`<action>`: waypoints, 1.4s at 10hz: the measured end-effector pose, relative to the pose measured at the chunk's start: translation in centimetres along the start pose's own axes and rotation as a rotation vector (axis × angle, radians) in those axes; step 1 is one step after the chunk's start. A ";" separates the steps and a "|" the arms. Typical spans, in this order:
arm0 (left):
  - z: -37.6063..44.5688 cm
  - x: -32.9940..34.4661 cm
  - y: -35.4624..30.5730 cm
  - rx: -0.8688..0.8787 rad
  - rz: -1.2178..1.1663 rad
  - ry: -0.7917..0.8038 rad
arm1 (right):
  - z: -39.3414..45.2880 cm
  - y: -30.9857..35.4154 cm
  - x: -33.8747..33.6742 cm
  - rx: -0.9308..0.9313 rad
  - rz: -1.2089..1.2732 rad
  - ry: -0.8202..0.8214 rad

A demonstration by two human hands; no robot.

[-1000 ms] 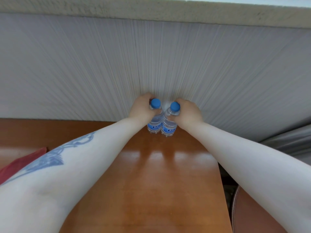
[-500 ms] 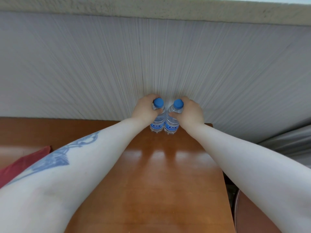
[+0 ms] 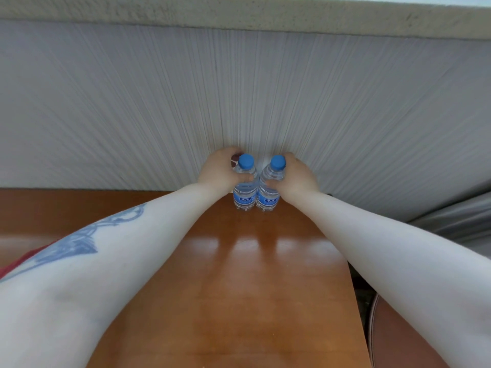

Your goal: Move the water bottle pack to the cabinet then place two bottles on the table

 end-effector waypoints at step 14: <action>-1.0 1.2 1.2 -0.055 -0.010 -0.021 | -1.2 -1.0 0.6 0.090 -0.005 0.045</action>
Point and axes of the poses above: each hand's wrist, its own z-axis towards the middle knuckle, its own x-axis out of the palm, y = z × x, the point moved 7 cm from there along z, towards the middle knuckle, and after that the axes turned 5 degrees about -z, right-handed, at the moved point
